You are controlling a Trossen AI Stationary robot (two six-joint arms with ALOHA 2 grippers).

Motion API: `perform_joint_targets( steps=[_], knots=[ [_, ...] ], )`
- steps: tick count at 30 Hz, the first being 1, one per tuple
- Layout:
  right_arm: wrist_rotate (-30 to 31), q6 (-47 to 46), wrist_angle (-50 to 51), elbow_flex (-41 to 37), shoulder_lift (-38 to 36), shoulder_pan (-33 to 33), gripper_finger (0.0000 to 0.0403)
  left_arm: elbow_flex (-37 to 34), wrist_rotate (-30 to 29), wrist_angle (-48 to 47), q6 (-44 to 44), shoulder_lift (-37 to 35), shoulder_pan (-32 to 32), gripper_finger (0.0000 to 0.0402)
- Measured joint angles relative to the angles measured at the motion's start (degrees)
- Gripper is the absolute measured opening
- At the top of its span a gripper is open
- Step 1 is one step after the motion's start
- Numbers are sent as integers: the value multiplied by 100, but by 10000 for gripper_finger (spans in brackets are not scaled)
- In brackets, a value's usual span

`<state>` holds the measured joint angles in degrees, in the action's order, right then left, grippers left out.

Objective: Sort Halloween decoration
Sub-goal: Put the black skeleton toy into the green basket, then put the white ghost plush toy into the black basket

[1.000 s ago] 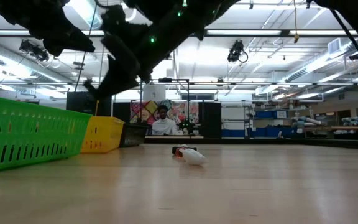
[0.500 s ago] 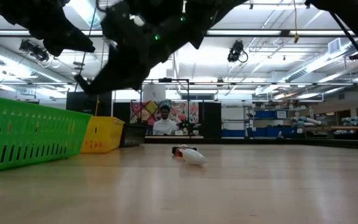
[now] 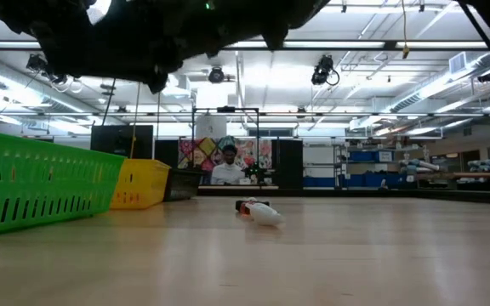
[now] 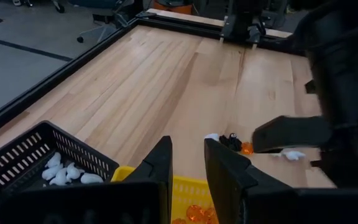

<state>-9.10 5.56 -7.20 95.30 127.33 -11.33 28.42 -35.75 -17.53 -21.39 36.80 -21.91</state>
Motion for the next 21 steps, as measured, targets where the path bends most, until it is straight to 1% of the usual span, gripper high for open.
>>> perform_joint_targets(
  steps=[7, 11, 15, 18, 21],
  knots=[
    [-150, -240, -44, -98, 9, 123, 122, 0, 0, -1, 2, 0, 0, 69],
    [-114, -257, -30, -98, 9, 160, 157, 0, 0, 3, 143, 0, 0, 69],
    [-116, -393, 6, -98, 9, 181, 171, 0, 0, 3, 151, 0, 0, 69],
    [-218, -335, 17, -98, 9, 181, 173, 0, 0, 3, 153, 0, 0, 69],
    [-170, -437, -184, -98, 9, 166, 174, 0, 0, 5, 151, 0, 0, 69]
  ],
)
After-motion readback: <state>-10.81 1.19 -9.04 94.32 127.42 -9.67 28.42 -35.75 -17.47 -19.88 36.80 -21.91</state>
